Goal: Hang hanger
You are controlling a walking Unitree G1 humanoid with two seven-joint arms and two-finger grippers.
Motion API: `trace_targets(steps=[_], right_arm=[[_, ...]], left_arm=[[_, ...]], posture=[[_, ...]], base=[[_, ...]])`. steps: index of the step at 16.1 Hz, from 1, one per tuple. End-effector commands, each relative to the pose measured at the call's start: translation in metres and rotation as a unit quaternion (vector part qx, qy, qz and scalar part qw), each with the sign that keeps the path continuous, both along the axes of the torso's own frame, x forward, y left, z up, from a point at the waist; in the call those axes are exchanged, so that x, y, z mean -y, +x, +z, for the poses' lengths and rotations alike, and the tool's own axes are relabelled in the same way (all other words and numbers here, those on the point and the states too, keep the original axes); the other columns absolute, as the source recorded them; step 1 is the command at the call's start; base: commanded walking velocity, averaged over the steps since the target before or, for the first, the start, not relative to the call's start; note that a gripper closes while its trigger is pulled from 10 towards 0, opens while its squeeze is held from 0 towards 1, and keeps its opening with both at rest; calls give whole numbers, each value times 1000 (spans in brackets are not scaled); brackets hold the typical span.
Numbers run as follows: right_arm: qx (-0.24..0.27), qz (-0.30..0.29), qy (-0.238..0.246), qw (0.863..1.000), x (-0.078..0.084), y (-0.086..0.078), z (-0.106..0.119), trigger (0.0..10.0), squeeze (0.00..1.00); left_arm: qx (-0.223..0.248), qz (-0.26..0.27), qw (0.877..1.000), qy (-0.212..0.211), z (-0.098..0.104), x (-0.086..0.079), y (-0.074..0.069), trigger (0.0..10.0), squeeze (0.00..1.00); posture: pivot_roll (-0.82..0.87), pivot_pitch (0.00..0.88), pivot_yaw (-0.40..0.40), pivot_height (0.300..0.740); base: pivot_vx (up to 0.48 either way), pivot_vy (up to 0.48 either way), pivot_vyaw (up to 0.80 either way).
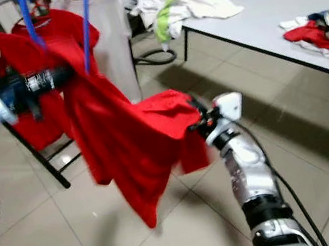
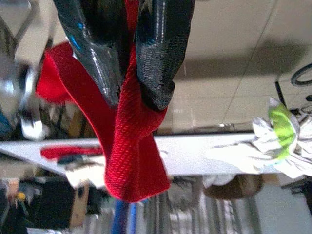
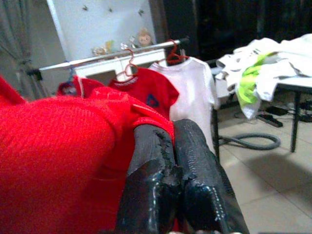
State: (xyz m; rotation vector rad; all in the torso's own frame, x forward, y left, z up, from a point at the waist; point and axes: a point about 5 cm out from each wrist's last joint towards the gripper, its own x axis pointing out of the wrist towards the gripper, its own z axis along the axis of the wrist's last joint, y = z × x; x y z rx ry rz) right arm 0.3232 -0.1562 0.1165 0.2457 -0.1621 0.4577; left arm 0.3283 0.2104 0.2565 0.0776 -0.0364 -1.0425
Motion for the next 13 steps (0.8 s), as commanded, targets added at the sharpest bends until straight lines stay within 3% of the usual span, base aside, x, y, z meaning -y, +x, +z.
trace_targets(steps=[1, 2, 5, 6, 8, 11, 13], right_arm=[[9, -8, 24, 1000, 21, -3, 13, 0, 0], [9, -8, 25, 1000, 24, -4, 15, 0, 0], [-39, -11, 50, 998, 41, -1, 26, 0, 0], [-50, -20, 64, 996, 45, 2, 30, 0, 0], [-53, -17, 86, 995, 45, 0, 37, 0, 0], [-81, -47, 122, 988, 52, 3, 35, 0, 0], [-117, -108, 173, 972, 74, 11, 34, 0, 0]], left_arm=[[20, -32, 998, 55, -11, 0, -13, 0, 0], [15, -34, 997, 69, -18, -1, -16, 0, 0], [-1, -68, 980, 185, -68, 4, -31, 0, 0], [-7, -56, 979, 195, -79, 5, -32, 0, 0], [1, -4, 991, 136, -77, 10, -25, 0, 0], [45, -39, 981, 182, -85, 5, -33, 0, 0], [56, -69, 967, 238, -101, -9, -46, 0, 0]], posture=[[29, 0, 15, 740], [26, 0, 16, 740], [6, 0, 24, 740], [-3, 0, 28, 740], [-9, 0, 29, 740], [-10, 0, 32, 740], [-12, 0, 33, 740]], base=[[0, 0, 0], [0, 0, 0], [0, 0, 0], [0, 0, 0], [0, 0, 0], [0, 0, 0], [0, 0, 0]])
